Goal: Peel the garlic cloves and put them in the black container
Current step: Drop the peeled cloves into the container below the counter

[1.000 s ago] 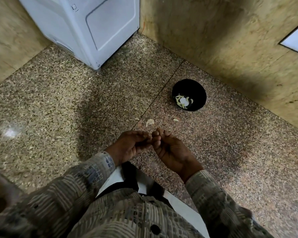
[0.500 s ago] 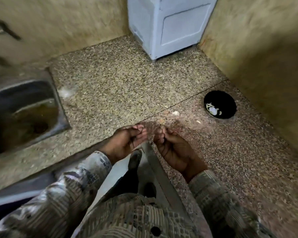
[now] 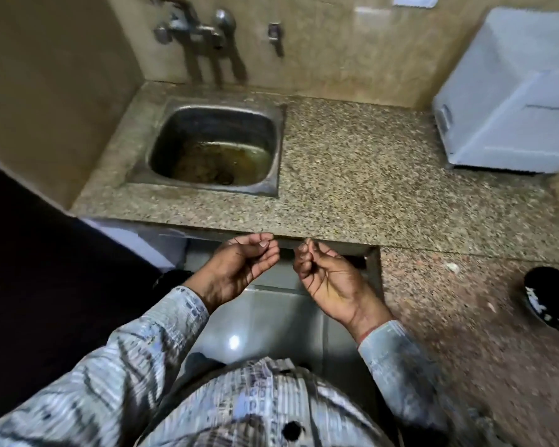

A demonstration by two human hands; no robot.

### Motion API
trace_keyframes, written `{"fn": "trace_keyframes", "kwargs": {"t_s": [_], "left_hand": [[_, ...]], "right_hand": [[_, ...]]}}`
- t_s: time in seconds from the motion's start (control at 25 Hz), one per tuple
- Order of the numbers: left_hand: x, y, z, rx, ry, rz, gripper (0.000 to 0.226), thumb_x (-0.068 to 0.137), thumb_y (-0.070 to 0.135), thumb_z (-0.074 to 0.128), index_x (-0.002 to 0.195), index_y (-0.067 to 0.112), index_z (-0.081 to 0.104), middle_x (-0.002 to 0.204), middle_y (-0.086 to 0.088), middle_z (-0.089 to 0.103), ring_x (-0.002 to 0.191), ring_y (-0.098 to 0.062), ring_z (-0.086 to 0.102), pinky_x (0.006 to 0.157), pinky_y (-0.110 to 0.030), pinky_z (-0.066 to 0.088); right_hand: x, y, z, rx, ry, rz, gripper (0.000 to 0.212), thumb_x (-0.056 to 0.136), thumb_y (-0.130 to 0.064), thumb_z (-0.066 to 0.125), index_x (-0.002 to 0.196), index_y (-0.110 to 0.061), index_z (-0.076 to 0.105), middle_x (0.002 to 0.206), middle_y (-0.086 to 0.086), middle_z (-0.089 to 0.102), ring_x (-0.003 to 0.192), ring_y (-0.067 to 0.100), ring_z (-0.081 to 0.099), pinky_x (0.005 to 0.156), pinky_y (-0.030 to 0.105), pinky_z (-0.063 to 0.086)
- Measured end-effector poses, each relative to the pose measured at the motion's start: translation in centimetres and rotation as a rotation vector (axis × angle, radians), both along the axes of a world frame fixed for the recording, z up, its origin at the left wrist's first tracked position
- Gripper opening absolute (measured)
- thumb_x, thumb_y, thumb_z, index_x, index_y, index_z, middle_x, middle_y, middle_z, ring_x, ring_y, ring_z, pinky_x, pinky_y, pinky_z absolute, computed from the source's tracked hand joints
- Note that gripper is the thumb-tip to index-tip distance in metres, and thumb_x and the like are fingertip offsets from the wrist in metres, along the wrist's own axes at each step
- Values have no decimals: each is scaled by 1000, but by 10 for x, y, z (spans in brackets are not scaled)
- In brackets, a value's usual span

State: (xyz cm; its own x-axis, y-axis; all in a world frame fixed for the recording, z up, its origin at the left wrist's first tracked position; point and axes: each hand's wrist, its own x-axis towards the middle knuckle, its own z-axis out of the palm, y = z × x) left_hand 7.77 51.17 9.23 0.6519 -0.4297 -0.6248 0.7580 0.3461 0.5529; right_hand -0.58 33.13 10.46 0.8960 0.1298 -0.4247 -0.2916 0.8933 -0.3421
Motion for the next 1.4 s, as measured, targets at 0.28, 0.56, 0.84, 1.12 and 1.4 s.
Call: {"fn": "trace_keyframes", "kwargs": {"t_s": [0.28, 0.56, 0.84, 1.12, 1.4], "left_hand": [[11, 181, 1, 20, 18, 291, 29, 100, -15, 43, 114, -4, 66, 99, -18, 76, 89, -24, 77, 73, -30, 63], [37, 310, -65, 95, 137, 441, 29, 99, -14, 44, 112, -4, 68, 105, -21, 75, 93, -25, 76, 78, -31, 64], [78, 355, -263, 114, 337, 576, 32, 97, -14, 42, 114, -5, 67, 111, -23, 74, 96, -28, 76, 85, -34, 63], [132, 356, -578, 155, 451, 617, 35, 103, 5, 42, 128, -3, 64, 103, -13, 71, 81, -17, 68, 75, -26, 58], [150, 363, -704, 5, 524, 678, 73, 102, 69, 32, 124, 6, 59, 121, -11, 67, 107, -32, 66, 81, -42, 54]], "right_hand": [[86, 177, -23, -92, 63, 358, 51, 46, 0, 101, 90, -3, 75, 91, 11, 68, 77, 14, 68, 69, 21, 60], [142, 317, -84, -131, 191, 512, 7, 76, -2, 81, 81, -5, 78, 84, 7, 71, 76, 11, 71, 74, 20, 61], [204, 377, -278, -399, 393, 634, 11, 94, 2, 58, 99, -4, 64, 89, 8, 72, 76, 11, 71, 78, 23, 62], [263, 418, -586, -999, 191, 920, 33, 107, 6, 34, 92, -2, 62, 76, 7, 75, 72, 15, 76, 67, 22, 61], [249, 412, -740, -1780, -729, 1071, 47, 101, -22, 48, 145, -4, 55, 152, 17, 51, 145, 30, 44, 123, 35, 28]]}}
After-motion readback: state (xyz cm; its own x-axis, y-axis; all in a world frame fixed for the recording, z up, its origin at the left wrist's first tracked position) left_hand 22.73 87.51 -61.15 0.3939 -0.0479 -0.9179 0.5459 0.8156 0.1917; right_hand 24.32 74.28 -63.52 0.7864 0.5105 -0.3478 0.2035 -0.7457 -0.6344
